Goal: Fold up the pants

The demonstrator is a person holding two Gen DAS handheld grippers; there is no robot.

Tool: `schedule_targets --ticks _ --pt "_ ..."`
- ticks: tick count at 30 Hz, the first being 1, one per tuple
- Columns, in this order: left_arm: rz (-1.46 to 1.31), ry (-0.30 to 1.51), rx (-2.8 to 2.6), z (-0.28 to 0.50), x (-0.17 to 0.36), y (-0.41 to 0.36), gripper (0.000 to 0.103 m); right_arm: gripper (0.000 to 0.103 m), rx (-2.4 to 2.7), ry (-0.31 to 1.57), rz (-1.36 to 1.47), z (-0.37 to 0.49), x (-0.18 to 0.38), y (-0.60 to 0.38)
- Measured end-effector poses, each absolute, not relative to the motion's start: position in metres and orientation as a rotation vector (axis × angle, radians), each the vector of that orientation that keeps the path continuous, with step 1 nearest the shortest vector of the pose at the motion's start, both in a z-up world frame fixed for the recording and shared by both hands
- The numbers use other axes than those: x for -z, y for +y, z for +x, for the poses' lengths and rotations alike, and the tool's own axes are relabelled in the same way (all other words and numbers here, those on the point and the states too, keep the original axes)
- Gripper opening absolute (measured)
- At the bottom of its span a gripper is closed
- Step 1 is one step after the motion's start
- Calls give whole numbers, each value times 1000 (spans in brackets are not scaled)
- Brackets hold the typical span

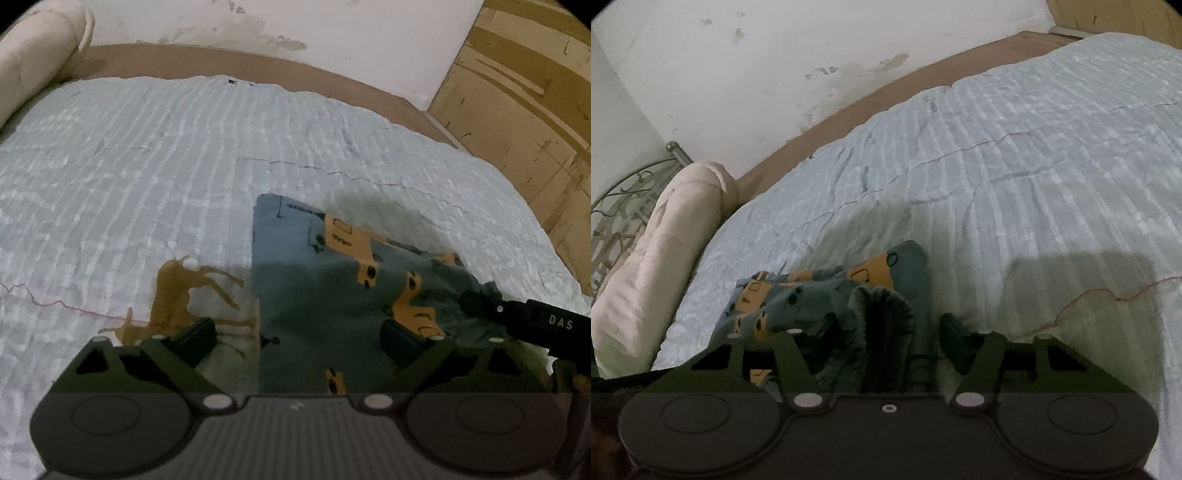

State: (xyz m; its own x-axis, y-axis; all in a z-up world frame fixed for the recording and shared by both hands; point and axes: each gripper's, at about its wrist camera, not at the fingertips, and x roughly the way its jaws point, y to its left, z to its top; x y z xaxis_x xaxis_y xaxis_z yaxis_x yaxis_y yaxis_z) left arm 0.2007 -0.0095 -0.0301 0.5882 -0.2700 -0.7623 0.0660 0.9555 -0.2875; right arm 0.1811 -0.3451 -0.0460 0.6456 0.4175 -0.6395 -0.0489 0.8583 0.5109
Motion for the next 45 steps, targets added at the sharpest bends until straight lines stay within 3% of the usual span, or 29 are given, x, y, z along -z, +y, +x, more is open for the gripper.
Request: schedule_targets --ticks 6,11,18,20,29,45 --pt "-245 933 171 197 27 -6 78 51 -274 830 478 179 45 -342" --pt "-267 937 190 197 25 -5 57 51 -269 829 476 179 45 -341" --pt "-255 946 182 197 27 -10 47 50 -258 821 469 177 44 -339" --pt "-248 940 173 196 25 -11 39 44 -255 809 467 174 42 -337" --pt "-224 921 175 193 18 -14 24 26 -248 746 445 162 29 -331" --pt "-217 909 168 189 15 -17 23 24 -249 718 445 153 27 -330"
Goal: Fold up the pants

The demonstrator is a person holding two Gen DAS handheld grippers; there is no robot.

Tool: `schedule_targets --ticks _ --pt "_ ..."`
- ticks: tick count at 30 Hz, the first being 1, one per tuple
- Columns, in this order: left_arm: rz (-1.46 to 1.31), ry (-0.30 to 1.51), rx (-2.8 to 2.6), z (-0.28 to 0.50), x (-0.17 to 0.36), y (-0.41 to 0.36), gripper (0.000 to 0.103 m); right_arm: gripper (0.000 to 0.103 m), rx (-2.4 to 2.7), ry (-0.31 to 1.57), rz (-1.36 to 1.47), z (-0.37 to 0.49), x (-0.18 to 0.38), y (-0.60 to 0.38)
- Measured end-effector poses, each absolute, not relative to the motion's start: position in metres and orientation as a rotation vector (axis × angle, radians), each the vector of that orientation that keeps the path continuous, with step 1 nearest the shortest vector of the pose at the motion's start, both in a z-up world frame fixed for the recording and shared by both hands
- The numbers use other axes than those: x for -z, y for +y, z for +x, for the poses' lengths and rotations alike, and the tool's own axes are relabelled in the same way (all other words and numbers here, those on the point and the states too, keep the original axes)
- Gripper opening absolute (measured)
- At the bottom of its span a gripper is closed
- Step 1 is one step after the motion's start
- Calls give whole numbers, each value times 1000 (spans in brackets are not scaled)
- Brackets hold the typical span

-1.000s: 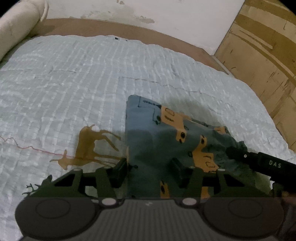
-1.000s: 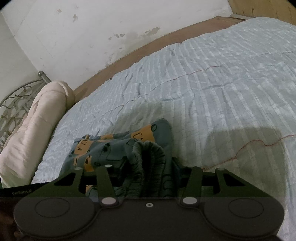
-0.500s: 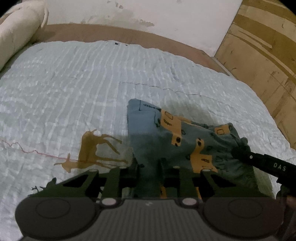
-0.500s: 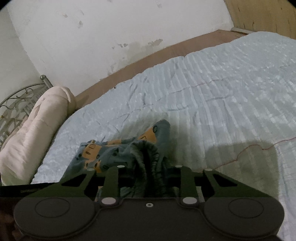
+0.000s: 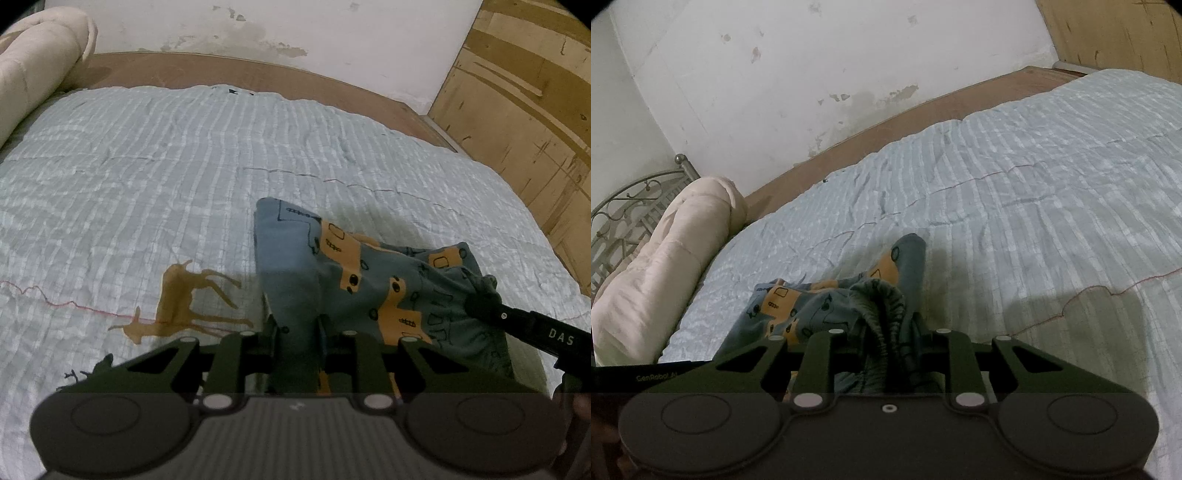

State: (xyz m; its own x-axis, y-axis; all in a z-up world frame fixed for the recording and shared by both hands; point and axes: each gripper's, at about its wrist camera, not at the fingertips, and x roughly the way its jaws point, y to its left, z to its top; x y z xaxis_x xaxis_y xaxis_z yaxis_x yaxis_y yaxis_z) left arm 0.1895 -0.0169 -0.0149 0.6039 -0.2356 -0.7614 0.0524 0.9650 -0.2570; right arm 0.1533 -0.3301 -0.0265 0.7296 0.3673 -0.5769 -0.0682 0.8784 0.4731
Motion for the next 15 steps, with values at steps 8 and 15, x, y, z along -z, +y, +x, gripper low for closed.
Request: schedule_targets --ticks 8,15 --pt "-230 876 185 186 5 -16 16 17 -276 678 432 150 13 -328" --pt "-241 832 217 185 -15 -13 16 17 -315 646 415 148 -5 -323"
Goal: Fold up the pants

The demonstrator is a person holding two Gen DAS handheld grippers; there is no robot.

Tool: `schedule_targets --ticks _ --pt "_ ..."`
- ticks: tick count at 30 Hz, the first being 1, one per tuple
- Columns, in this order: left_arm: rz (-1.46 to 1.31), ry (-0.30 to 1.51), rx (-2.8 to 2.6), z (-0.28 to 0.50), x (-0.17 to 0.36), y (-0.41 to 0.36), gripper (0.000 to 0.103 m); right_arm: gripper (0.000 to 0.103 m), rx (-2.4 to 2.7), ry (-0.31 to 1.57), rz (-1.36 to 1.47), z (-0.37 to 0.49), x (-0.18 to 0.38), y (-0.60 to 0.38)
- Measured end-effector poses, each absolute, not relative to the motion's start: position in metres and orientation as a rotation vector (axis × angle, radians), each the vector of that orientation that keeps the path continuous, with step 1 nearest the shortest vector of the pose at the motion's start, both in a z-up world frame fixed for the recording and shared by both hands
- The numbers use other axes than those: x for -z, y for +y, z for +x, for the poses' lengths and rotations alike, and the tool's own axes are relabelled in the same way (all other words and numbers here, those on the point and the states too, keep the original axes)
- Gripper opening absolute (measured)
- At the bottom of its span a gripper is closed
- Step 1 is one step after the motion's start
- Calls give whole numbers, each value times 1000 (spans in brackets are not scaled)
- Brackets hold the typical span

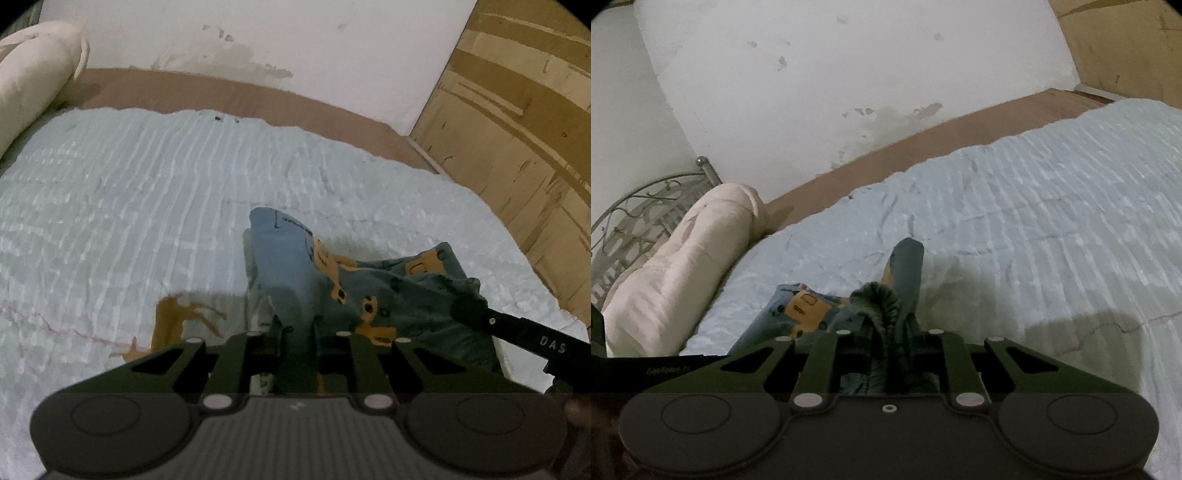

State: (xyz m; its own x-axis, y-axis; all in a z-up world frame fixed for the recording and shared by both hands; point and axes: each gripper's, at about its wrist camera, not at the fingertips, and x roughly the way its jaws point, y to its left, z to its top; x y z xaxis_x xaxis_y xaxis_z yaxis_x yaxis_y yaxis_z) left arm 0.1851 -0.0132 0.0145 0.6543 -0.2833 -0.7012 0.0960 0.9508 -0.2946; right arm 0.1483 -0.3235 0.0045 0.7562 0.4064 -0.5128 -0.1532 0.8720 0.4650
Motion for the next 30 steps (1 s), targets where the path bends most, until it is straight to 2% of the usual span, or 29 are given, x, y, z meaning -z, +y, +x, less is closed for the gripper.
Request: schedule_targets --ticks 10,21,25,30 --pt "-265 733 106 235 -37 24 16 17 -391 594 408 213 -29 -290" --pt "-273 816 59 281 -2 34 17 17 -340 692 344 278 -6 -258" --pt "-246 846 40 282 7 34 20 19 -319 724 336 281 8 -258" --pt "-234 853 28 280 8 33 29 26 -284 722 312 277 16 -259"
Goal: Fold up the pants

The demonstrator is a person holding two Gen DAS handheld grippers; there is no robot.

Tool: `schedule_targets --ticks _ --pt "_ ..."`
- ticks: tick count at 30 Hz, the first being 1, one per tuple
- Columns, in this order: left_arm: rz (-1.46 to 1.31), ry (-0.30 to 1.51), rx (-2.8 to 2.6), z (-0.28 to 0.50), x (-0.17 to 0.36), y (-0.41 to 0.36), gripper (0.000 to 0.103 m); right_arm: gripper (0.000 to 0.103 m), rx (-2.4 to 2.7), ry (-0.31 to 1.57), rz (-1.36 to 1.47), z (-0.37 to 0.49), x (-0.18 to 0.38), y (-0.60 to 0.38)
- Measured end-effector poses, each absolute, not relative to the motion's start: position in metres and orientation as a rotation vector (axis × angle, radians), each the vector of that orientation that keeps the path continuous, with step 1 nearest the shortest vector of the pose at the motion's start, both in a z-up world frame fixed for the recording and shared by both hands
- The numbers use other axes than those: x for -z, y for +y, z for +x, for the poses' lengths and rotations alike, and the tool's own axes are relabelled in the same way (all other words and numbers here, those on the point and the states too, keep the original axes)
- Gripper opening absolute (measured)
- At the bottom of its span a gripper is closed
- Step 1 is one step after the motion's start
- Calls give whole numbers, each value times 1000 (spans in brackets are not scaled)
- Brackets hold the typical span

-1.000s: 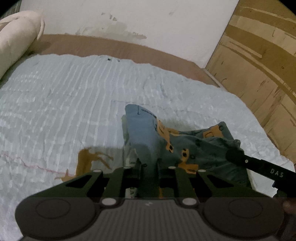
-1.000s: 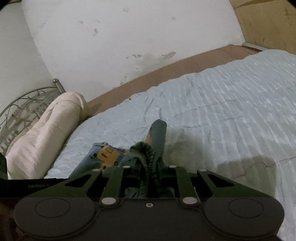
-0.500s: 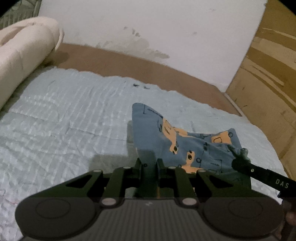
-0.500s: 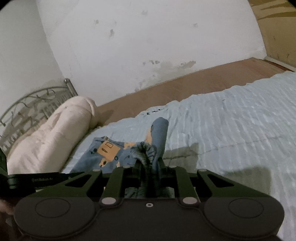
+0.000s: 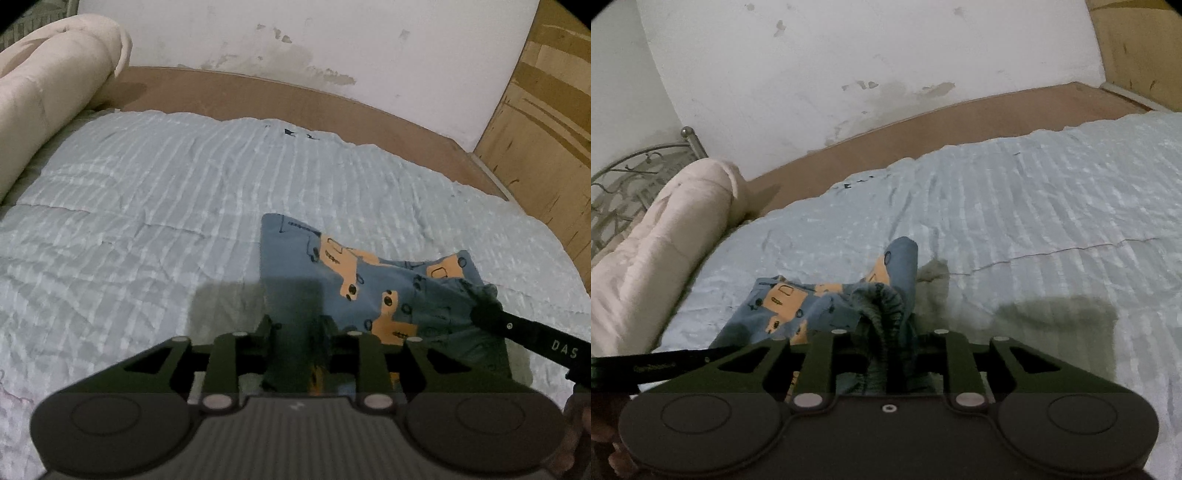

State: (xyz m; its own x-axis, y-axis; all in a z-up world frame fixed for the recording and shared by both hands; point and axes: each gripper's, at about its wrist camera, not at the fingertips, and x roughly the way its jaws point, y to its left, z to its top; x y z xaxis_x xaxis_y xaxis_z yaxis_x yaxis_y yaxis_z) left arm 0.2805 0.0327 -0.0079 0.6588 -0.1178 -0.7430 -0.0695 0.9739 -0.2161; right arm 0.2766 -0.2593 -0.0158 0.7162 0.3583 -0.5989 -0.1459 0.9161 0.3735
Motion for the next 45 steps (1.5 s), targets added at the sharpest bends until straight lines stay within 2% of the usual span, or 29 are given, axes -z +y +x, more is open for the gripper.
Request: schedule_targets --ticks 3,4,6,8,12,14,17,34,45 --pt "-228 853 19 279 7 31 38 33 -269 708 282 273 15 -258" --pt "-227 851 15 278 5 30 46 37 -266 704 273 271 14 -257" --pt "-222 844 5 274 1 29 54 46 -259 691 265 267 12 -258" --pt "-222 831 -3 270 -3 28 65 63 -251 672 259 262 9 -259" --pt "-216 809 -13 261 -13 27 83 79 -239 632 243 253 -1 -261" --pt "-204 781 -28 255 -19 26 95 91 -237 607 240 246 -6 -262" --pt "-179 736 -40 242 -30 24 101 101 -233 564 233 233 -15 -263" --pt "-83 525 -75 153 -80 15 103 102 -238 357 160 141 -64 -257" --pt "-71 486 -63 101 -81 11 103 102 -236 325 143 79 -66 -254"
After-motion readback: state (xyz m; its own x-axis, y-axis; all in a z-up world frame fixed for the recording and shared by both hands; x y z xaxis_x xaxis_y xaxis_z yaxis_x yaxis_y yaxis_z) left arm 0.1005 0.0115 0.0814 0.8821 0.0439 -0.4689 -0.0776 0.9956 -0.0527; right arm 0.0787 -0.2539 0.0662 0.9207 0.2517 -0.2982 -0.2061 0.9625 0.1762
